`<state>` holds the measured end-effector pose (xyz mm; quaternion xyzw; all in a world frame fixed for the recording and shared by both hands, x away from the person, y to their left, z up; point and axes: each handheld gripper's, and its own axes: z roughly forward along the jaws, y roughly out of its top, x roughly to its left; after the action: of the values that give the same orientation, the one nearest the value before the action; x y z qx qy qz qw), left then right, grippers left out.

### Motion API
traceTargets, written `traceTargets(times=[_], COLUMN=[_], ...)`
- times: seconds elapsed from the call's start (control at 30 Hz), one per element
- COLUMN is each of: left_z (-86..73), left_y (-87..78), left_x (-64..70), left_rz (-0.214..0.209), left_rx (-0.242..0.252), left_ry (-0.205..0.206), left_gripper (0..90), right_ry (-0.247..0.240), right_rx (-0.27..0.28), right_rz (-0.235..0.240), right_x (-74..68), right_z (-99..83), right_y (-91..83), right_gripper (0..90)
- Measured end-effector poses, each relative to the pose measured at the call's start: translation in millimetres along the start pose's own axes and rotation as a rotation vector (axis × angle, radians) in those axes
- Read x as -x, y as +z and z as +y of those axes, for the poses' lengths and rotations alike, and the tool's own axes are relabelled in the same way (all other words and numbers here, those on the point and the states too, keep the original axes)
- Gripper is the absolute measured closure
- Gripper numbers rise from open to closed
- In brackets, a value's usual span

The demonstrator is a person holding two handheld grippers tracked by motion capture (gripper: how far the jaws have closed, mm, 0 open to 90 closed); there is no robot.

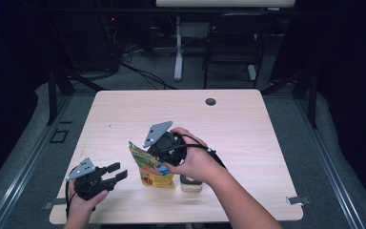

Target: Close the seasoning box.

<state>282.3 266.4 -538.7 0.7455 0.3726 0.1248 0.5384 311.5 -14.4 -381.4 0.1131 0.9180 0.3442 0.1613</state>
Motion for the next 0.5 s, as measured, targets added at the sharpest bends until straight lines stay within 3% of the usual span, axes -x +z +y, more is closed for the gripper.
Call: traceTargets(times=[0.23, 0.33, 0.5], left_z=[-0.8, -0.6, -1.1], left_y=[-0.1, 0.3, 1.5], left_x=[-1.0, -0.4, -0.5], left_rz=[0.002, 0.001, 0.0], left_rx=[0.002, 0.0, -0.004], left_ry=[-0.006, -0.005, -0.005], left_gripper=[50.9, 50.9, 50.7], right_ry=[-0.002, 0.019, 0.036], right_rx=[0.011, 0.022, 0.026], right_rz=[0.016, 0.022, 0.026], right_x=[-3.8, -3.0, -2.2], right_z=[2.8, 0.8, -2.1], right_y=[1.8, 1.8, 2.5], right_gripper=[90.0, 90.0, 83.4])
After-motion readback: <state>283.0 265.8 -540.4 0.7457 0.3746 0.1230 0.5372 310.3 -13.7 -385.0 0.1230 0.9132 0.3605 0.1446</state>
